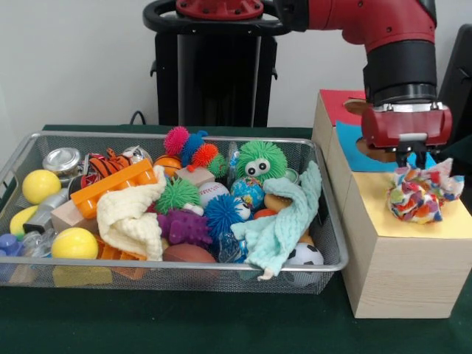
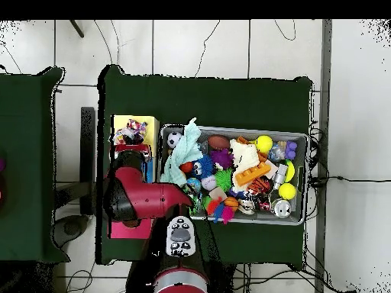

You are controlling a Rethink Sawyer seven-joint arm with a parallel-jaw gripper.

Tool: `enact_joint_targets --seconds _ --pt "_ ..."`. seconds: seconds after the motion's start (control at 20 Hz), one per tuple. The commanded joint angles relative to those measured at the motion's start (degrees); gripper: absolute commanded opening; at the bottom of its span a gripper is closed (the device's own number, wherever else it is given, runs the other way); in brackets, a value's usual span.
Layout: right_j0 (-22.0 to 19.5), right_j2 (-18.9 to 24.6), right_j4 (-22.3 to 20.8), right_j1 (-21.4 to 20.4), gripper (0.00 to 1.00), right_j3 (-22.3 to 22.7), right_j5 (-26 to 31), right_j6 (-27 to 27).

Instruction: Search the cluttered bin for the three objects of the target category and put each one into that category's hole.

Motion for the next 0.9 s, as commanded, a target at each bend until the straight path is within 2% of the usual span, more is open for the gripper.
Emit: enact_joint_targets --seconds 0.05,0.25,0.35,0.45,0.7,0.9 --pt "-1.16 -6.97 0.20 6.41 0.00 -6.58 17.45 -0.91" --pt "3.72 -14.54 0.65 10.86 0.00 -10.64 27.61 -1.63" --pt "4.84 -16.54 0.39 13.24 0.00 -13.48 33.36 -0.96" --pt "4.56 -15.95 -0.36 13.55 0.00 -14.23 37.88 -0.01" --pt "2.10 -12.65 -3.01 12.76 0.00 -13.66 40.32 1.23" --pt "1.65 -11.98 -3.72 13.11 0.00 -14.84 44.20 1.25"
